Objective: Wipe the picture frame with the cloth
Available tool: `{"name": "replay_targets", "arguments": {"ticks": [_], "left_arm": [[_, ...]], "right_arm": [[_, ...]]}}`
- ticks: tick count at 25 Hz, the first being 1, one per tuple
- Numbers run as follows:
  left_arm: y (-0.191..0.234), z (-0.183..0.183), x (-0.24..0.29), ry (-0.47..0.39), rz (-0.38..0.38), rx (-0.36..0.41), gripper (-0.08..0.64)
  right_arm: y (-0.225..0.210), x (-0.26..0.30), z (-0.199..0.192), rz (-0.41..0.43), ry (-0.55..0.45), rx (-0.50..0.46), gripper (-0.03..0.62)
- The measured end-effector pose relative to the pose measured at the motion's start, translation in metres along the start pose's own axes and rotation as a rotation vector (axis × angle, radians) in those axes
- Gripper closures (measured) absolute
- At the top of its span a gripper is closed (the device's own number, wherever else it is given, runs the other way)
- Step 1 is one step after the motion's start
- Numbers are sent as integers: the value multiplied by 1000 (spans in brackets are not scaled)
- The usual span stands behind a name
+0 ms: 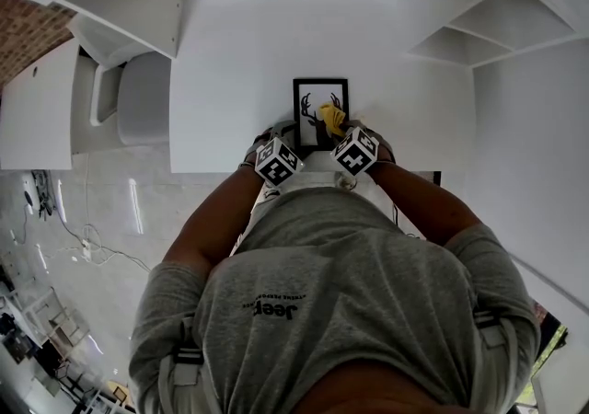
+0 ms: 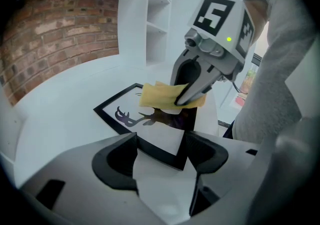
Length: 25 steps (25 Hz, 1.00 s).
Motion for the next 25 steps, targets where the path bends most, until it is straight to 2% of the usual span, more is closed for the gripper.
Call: {"name": "replay_targets", "arguments": {"ticks": [7, 25], "left_arm": [[0, 0, 0, 5, 0, 0, 250], [0, 0, 0, 2, 3, -3, 250]], "right_arm": [[24, -10, -15, 37, 8, -8, 540], [22, -9, -16, 43, -6, -7, 539]]}}
Point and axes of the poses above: the fingertips, and each gripper's own axes: x forward along the fingers, y to its left, z out of its top, the point moved 3 cm from there along -x, backward along the fingers
